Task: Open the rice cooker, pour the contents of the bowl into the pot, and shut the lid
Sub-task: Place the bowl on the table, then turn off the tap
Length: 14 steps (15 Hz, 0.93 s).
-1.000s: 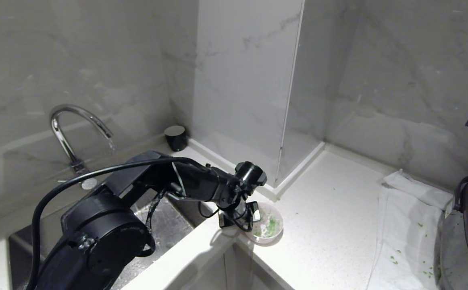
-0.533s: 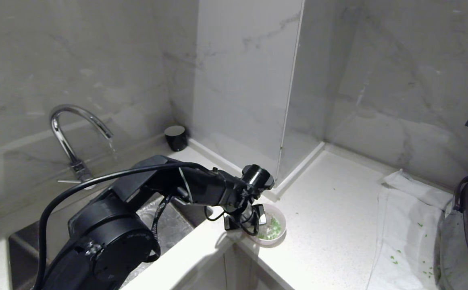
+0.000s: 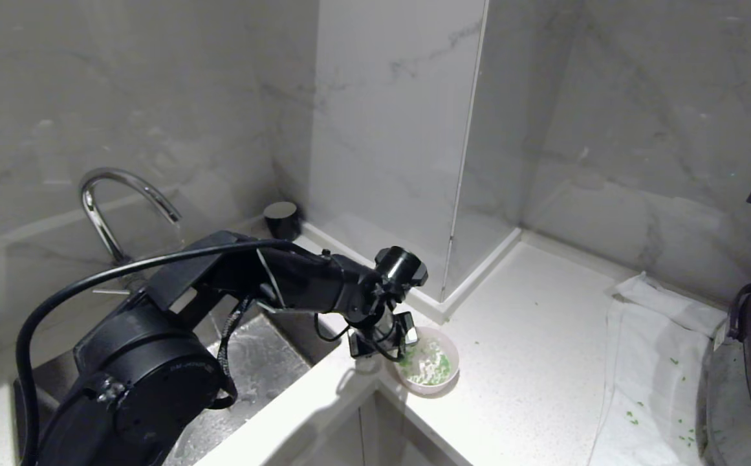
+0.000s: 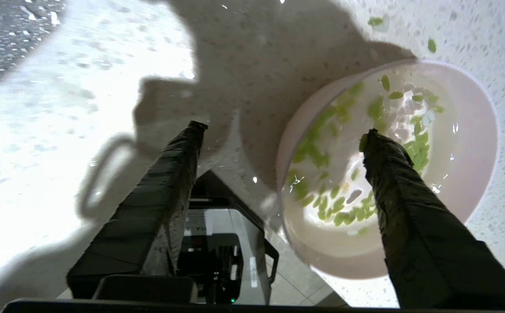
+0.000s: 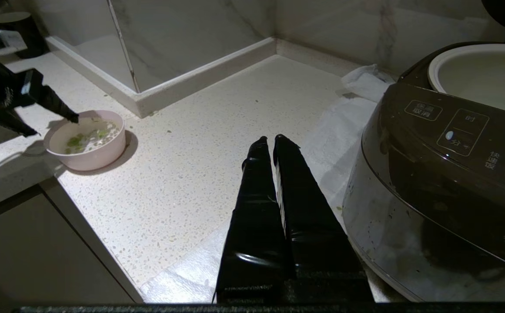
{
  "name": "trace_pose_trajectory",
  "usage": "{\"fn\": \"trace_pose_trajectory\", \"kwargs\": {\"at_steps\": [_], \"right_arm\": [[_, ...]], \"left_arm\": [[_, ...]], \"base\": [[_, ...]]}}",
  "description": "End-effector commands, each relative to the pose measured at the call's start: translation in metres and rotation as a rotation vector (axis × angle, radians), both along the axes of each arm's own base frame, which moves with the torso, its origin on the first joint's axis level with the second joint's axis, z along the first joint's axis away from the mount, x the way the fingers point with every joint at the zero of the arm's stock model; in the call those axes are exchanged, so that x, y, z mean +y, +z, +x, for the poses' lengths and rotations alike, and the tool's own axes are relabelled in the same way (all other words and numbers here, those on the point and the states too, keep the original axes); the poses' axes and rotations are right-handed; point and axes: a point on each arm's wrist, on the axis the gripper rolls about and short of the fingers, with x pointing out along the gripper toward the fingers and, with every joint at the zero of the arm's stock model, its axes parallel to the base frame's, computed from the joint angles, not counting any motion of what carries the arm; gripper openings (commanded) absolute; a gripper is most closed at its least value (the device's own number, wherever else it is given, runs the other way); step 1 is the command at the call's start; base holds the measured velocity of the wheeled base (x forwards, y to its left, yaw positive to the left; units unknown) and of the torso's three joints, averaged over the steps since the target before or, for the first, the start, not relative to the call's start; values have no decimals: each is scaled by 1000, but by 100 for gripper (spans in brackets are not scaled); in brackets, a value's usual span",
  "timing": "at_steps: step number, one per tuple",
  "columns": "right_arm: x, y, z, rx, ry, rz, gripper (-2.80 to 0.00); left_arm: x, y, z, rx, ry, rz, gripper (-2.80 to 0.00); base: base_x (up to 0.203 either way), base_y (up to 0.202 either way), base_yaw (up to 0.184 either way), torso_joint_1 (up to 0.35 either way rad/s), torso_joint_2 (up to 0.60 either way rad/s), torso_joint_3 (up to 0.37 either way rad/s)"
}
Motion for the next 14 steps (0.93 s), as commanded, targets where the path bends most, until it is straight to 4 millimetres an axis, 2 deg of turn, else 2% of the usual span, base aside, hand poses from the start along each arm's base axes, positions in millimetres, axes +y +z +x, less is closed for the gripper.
{"fn": "trace_pose_trajectory", "kwargs": {"at_steps": [1,5,9,11,14], "right_arm": [[0,0,0,1,0,1,-280],[0,0,0,1,0,0,-280],[0,0,0,1,0,0,-280],[0,0,0,1,0,0,-280],[0,0,0,1,0,1,-280]], "left_arm": [[20,29,3,-15,38,-20,0],[63,43,0,23,102,2,0],[121,70,-3,15,167,-15,0],[150,70,-9,2,171,3,0],[196,58,-24,-50,182,38,0]], "base": [[0,0,0,0,0,0],[0,0,0,0,0,0],[0,0,0,0,0,0],[0,0,0,0,0,0],[0,0,0,0,0,0]]}}
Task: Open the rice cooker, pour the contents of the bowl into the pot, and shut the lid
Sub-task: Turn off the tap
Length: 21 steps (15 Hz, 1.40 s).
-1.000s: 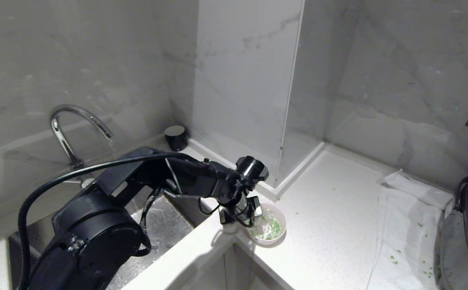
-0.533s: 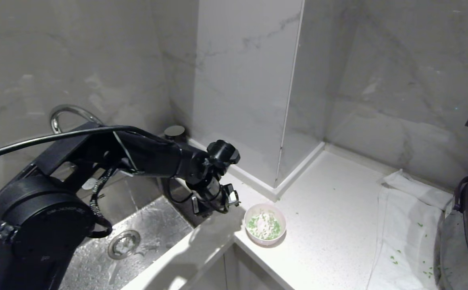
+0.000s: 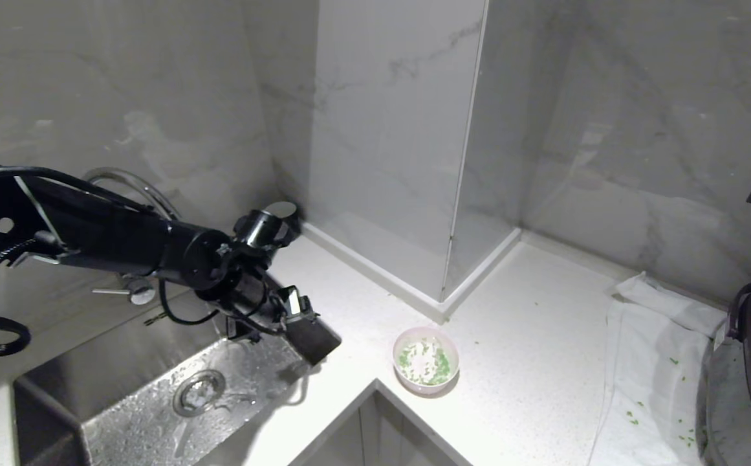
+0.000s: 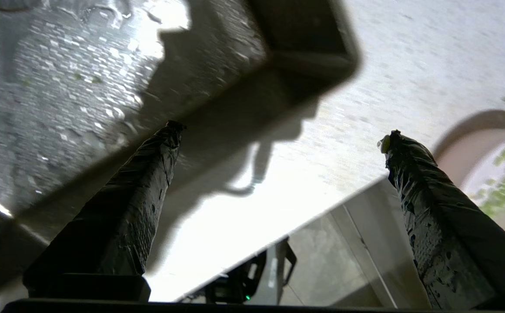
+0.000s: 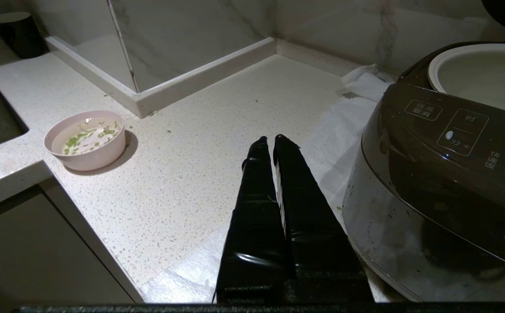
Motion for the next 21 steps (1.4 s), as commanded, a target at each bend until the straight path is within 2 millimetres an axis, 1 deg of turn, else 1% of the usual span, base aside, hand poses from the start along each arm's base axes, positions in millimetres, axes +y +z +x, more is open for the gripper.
{"fn": "trace_pose_trajectory", "kwargs": {"at_steps": [1,3,6,9,12,16,17,19,21], "right_arm": [[0,0,0,1,0,-1,-280],[0,0,0,1,0,-1,-280],[0,0,0,1,0,0,-280],[0,0,0,1,0,0,-280],[0,0,0,1,0,-1,-280],[0,0,0,1,0,-1,-280],[0,0,0,1,0,0,-280],[0,0,0,1,0,0,-280],[0,0,0,1,0,0,-280]], "left_arm": [[44,4,-19,-52,53,13,0],[79,3,-27,-73,131,24,0],[117,6,-36,-79,246,25,0],[156,15,-47,-102,369,20,0],[200,16,-47,-119,512,26,0],[252,-9,-20,-148,638,44,0],[262,-10,-11,-176,660,47,0],[275,-12,0,-210,688,54,0],[278,-14,8,-241,699,54,0]], "base": [[0,0,0,0,0,0],[0,0,0,0,0,0],[0,0,0,0,0,0],[0,0,0,0,0,0],[0,0,0,0,0,0],[0,0,0,0,0,0],[0,0,0,0,0,0],[0,0,0,0,0,0],[0,0,0,0,0,0]]}}
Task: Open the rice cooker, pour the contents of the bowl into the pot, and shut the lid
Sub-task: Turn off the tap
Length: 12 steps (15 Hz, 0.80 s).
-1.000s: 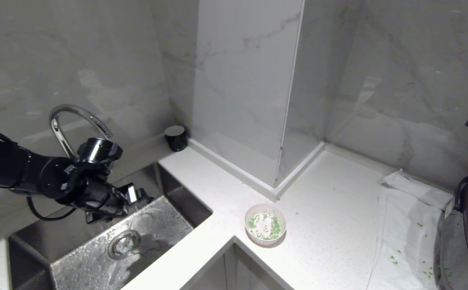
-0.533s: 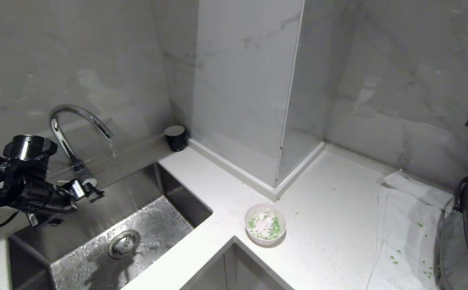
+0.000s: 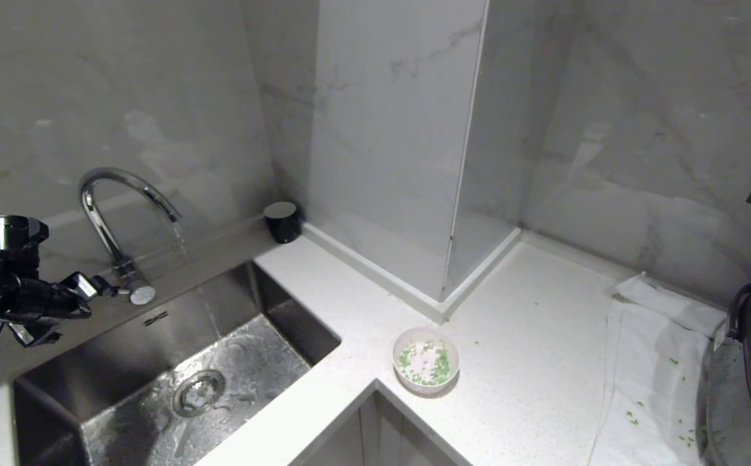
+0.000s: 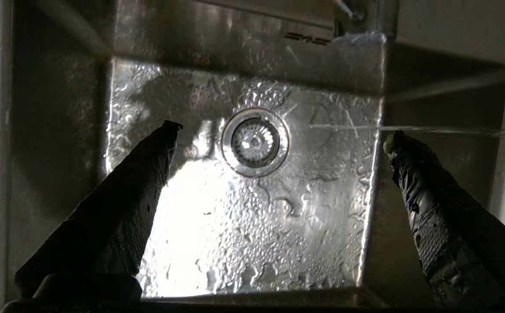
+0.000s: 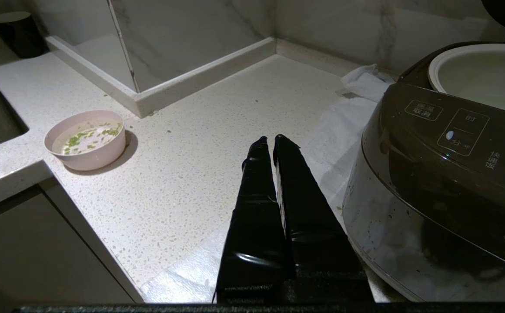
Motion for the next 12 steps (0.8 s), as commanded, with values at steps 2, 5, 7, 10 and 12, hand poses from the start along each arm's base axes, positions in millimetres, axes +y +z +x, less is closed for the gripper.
{"fn": "trace_pose_trajectory", "kwargs": {"at_steps": [2,5,7,10,12], "right_arm": [[0,0,0,1,0,-1,-280],[0,0,0,1,0,1,-280],[0,0,0,1,0,0,-280],[0,0,0,1,0,1,-280],[0,0,0,1,0,-1,-280]], "left_arm": [[11,-19,24,-26,49,6,0],[13,-28,39,-31,70,30,0],[13,-27,43,-40,66,34,0],[14,-28,53,-56,76,43,0],[16,-32,62,-57,101,70,0]], "base": [[0,0,0,0,0,0],[0,0,0,0,0,0],[0,0,0,0,0,0],[0,0,0,0,0,0],[0,0,0,0,0,0]]}}
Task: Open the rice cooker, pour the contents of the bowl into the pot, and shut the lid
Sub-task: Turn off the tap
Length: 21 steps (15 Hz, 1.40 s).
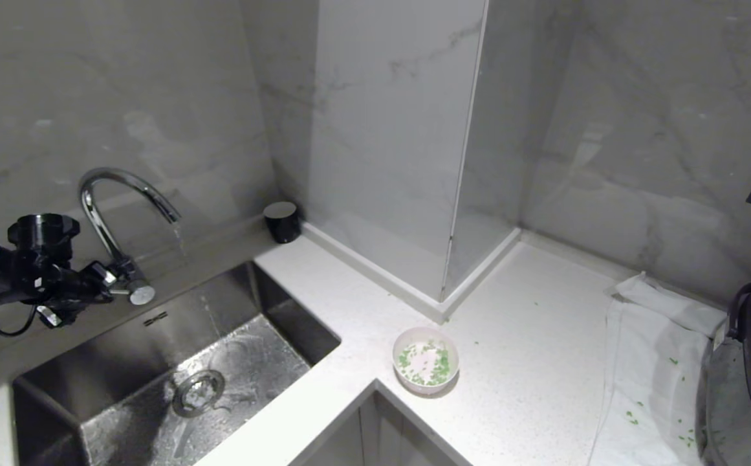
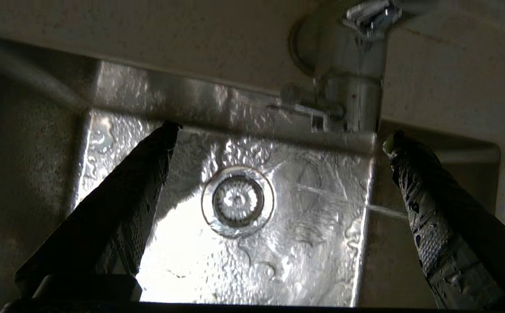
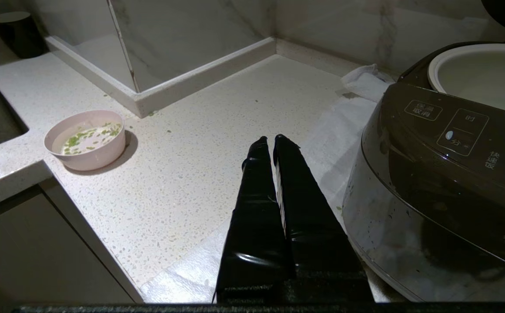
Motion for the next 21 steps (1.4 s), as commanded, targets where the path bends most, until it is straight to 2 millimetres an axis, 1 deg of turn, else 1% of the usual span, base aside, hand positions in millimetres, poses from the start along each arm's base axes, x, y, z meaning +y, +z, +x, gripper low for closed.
{"fn": "trace_pose_trajectory", "kwargs": {"at_steps": [1,3,5,6,9,21], "right_arm": [[0,0,0,1,0,0,-280],[0,0,0,1,0,0,-280],[0,0,0,1,0,1,-280],[0,0,0,1,0,-1,-280],[0,0,0,1,0,1,-280],[0,0,0,1,0,-1,-280]], "left_arm": [[0,-8,12,3,15,16,0],[-2,-6,16,-10,12,19,0],[-2,-10,22,-12,16,11,0],[-2,-11,22,-12,18,9,-280],[-1,-14,25,-12,19,7,-280],[5,-9,26,-28,30,17,-280]], "base": [[0,0,0,0,0,0],[0,0,0,0,0,0],[0,0,0,0,0,0],[0,0,0,0,0,0],[0,0,0,0,0,0],[0,0,0,0,0,0]]}}
